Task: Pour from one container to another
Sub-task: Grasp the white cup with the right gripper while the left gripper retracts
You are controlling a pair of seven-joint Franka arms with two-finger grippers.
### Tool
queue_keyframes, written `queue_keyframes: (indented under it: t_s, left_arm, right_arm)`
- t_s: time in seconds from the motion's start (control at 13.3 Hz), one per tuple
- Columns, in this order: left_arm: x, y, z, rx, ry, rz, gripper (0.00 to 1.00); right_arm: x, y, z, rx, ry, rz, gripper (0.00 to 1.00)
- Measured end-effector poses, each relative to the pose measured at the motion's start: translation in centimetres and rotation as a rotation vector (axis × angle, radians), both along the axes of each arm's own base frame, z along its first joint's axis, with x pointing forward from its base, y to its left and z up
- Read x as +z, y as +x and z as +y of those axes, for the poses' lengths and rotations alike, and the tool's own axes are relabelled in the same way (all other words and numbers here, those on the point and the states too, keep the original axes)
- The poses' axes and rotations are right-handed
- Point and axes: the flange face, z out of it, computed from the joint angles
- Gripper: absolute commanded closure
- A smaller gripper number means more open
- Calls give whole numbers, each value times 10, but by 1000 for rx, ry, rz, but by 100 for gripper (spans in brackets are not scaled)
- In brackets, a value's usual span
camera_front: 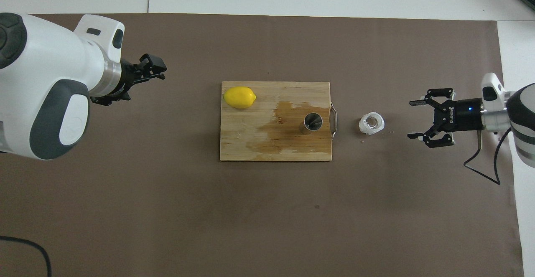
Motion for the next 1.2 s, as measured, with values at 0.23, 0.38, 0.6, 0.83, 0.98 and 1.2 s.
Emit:
queue_keyframes:
  t_s: [0.23, 0.38, 0.6, 0.83, 0.98, 1.2]
  left_arm:
    - [7, 1, 40, -94, 22, 8, 0]
    - [14, 1, 61, -120, 34, 15, 0]
    - [33, -8, 89, -160, 52, 21, 0]
    - [55, -21, 99, -178, 48, 13, 0]
    - [66, -30, 100, -184, 43, 21, 0]
    - [96, -36, 95, -200, 38, 15, 0]
  right_arm:
    - [-8, 2, 12, 9, 7, -11, 0]
    - [-8, 2, 13, 11, 9, -10, 0]
    - [-14, 2, 21, 27, 10, -12, 0]
    - [-18, 2, 29, 27, 12, -11, 0]
    - [-21, 0, 32, 29, 9, -4, 0]
    - [-28, -4, 31, 14, -12, -1, 0]
